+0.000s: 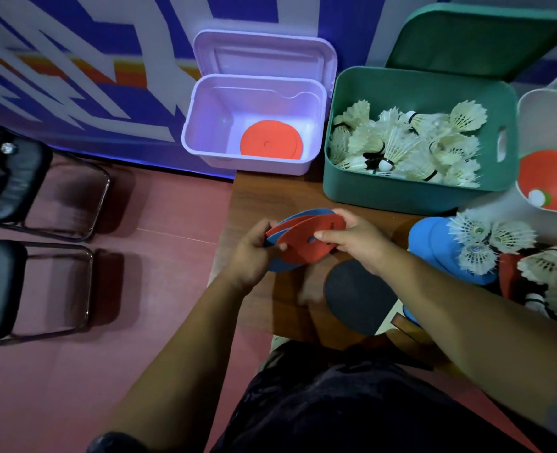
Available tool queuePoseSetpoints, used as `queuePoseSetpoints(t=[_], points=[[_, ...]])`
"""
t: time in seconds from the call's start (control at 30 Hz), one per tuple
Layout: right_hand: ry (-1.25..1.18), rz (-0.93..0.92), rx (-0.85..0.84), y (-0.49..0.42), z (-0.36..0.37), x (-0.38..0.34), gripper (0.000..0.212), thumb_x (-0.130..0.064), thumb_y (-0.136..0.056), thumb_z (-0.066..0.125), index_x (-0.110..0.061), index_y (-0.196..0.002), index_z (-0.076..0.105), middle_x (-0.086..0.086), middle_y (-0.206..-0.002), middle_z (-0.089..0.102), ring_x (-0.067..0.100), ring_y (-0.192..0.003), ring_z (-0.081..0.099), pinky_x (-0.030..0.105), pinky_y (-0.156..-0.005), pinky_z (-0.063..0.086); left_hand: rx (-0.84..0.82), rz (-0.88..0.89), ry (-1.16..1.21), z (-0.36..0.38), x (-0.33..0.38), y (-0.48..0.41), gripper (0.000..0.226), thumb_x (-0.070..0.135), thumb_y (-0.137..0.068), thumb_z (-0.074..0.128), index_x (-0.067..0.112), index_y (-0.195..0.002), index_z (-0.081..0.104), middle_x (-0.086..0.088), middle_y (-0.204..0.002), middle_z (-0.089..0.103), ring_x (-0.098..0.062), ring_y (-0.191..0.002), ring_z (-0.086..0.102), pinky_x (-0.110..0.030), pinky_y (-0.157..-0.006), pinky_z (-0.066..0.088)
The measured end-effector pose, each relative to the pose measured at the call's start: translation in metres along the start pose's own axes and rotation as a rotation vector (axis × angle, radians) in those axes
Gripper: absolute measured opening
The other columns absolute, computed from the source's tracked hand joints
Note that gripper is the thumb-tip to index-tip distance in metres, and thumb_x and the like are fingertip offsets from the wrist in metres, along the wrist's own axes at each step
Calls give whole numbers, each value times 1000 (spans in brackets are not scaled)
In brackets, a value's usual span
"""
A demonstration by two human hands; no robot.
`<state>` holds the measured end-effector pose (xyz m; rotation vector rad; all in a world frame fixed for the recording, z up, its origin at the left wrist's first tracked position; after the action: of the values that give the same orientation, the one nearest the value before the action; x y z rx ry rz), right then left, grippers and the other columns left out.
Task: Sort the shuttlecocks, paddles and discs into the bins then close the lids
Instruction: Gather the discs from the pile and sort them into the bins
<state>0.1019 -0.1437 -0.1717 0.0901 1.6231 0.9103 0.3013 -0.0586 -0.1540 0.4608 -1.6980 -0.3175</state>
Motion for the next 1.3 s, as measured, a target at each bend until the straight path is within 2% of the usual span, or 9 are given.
queuePoseSetpoints(t=[0.13, 0.23, 0.43, 0.63, 0.77, 0.87, 1.0, 1.1, 1.3], points=[[102, -160, 87, 14, -9, -21, 18, -12, -88, 82, -22, -98, 72, -7, -85, 69, 10, -82, 64, 28, -79, 50, 71, 59, -4, -1, 10, 1, 18, -9, -95, 65, 5, -105, 60, -4, -94, 63, -6, -84, 59, -21, -77, 52], [243, -247, 159, 24, -7, -26, 16, -17, -88, 82, -24, -92, 68, -8, -83, 68, 7, -76, 61, 25, -71, 46, 141, 57, -15, -2, 9, 2, 16, 12, -95, 72, 16, -108, 63, -7, -104, 68, -13, -92, 66, -29, -83, 55], [578, -140, 105, 24, 11, -9, 19, -17, -99, 68, -29, -113, 66, -9, -98, 70, 12, -90, 65, 21, -67, 41, 180, -104, -139, 5, -13, -3, 51, 8, -91, 73, 22, -136, 55, -3, -127, 69, -18, -115, 67, -40, -104, 55], [762, -184, 196, 25, 26, -25, 16, -17, -104, 57, -18, -119, 63, 1, -110, 65, 19, -95, 55, 25, -69, 25, 245, -104, -329, 6, -9, -5, 50, 16, -94, 67, 18, -142, 52, -9, -137, 62, -26, -124, 62, -39, -106, 50], [890, -178, 179, 30, 34, -26, 19, -24, -107, 54, -22, -125, 60, -3, -112, 59, 18, -96, 54, 26, -74, 30, 250, -135, -377, 2, -20, -1, 56, 19, -103, 61, 14, -154, 40, -11, -150, 55, -30, -133, 59, -40, -107, 48], [921, -136, 178, 28, 36, -27, 16, -27, -108, 51, -21, -122, 58, 1, -108, 65, 22, -92, 58, 30, -70, 32, 271, -80, -394, -6, -17, 3, 43, 21, -103, 59, 14, -144, 51, -12, -136, 66, -33, -124, 64, -37, -98, 49], [839, -100, 225, 27, 32, -42, 17, -39, -101, 61, -22, -102, 57, 3, -89, 69, 30, -81, 68, 38, -69, 53, 296, -47, -235, -33, -13, 3, 32, 22, -87, 66, 24, -119, 68, 3, -106, 75, -19, -99, 72, -44, -90, 58], [727, -134, 282, 27, 30, -62, 24, -49, -90, 66, -28, -96, 58, -2, -81, 70, 27, -66, 70, 47, -64, 62, 264, 12, -73, -53, 2, 2, 32, 18, -82, 66, 26, -112, 74, 0, -99, 77, -13, -86, 70, -37, -83, 59], [462, -111, 364, 27, 27, -130, 20, -27, -98, 63, -19, -116, 60, -2, -99, 73, 25, -56, 73, 35, -48, 59, 236, 9, 416, -85, 49, -10, 29, -5, -97, 64, 13, -115, 77, -10, -101, 78, -21, -82, 70, -39, -77, 62]])
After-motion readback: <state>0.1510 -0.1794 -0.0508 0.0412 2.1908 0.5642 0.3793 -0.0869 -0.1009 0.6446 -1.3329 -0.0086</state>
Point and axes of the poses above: each hand's wrist, its own y-axis away from the middle knuckle, its own z-axis out of the palm, x = y × z, the point moved 8 cm from there along -y, towards the middle knuckle
